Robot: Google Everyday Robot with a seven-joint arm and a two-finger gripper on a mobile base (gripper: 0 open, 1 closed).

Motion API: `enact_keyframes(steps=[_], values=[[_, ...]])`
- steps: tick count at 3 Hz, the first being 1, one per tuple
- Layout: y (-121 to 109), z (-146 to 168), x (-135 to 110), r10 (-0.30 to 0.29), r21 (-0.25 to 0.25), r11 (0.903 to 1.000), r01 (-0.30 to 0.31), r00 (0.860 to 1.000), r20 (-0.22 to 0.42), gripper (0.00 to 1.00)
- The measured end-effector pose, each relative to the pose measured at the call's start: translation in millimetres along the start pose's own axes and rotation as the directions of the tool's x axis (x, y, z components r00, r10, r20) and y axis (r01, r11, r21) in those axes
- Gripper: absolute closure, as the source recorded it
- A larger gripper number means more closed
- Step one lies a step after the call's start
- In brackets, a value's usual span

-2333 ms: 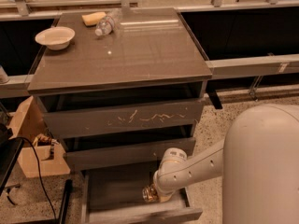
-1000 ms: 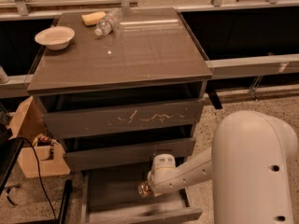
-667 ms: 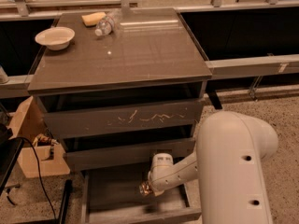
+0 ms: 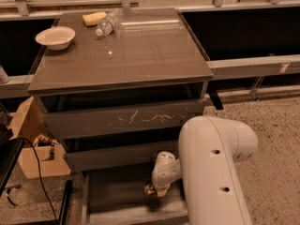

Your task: Place orange can into bottom drawer

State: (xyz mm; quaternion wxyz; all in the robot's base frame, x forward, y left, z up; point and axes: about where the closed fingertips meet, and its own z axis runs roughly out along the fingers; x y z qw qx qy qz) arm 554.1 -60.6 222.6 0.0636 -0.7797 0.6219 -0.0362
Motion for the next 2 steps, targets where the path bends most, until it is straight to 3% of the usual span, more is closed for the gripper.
enact_keyframes(steps=[2], values=[[8.0,1.5,-5.2,-0.008,-0.008,0.9999,0.008,1.0,-0.001,1.0]])
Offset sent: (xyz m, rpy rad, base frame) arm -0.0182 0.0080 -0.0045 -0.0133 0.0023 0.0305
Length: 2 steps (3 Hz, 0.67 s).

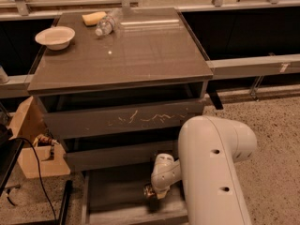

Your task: Place orange can into bottom drawer

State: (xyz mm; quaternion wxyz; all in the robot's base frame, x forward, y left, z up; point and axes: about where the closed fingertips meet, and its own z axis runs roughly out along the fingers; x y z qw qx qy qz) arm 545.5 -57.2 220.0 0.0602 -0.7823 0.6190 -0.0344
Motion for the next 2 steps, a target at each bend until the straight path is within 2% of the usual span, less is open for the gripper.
enact_keyframes(steps=[2], values=[[30.5,38.5,-9.3,-0.019,-0.044,0.9988,0.019,1.0,0.011,1.0]])
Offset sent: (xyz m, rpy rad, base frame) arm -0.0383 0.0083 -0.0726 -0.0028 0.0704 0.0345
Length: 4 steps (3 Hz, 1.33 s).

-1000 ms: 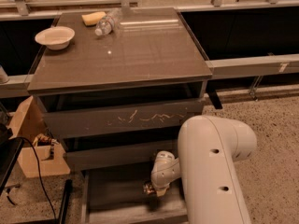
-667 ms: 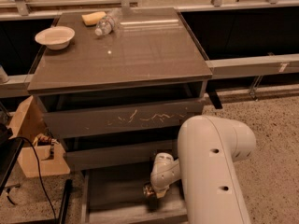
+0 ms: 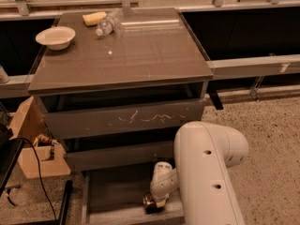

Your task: Place orange can into bottom drawer

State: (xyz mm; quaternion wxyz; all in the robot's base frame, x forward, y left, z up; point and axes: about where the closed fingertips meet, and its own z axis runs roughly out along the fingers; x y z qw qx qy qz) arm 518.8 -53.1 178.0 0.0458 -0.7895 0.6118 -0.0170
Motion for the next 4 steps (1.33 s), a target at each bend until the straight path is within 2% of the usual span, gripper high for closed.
enact_keyframes(steps=[3,4], values=[[-0.8,52.4,-9.8,-0.037,-0.013,0.9992,0.037,0.999,0.005,1.0],[-16.3,64.5,-17.5,-0.06,-0.028,0.9978,0.06,0.998,-0.016,1.0]])
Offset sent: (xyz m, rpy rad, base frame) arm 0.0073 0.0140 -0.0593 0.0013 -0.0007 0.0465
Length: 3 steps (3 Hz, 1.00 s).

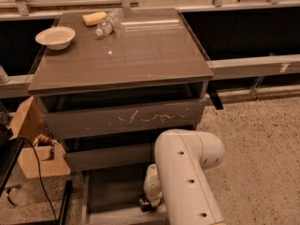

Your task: Place orange can into bottom drawer

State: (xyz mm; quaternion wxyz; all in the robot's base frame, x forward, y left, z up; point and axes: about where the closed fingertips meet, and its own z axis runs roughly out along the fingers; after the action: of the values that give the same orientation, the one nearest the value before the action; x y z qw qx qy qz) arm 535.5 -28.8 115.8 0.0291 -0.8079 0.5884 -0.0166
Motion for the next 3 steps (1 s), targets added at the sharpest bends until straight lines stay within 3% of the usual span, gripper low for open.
enact_keyframes(steps=[1,3], values=[[-3.0,0.4,-2.0,-0.006,-0.002,1.0,0.006,1.0,-0.004,0.97],[-3.0,0.4,-2.0,-0.006,-0.002,1.0,0.006,1.0,-0.004,0.49]])
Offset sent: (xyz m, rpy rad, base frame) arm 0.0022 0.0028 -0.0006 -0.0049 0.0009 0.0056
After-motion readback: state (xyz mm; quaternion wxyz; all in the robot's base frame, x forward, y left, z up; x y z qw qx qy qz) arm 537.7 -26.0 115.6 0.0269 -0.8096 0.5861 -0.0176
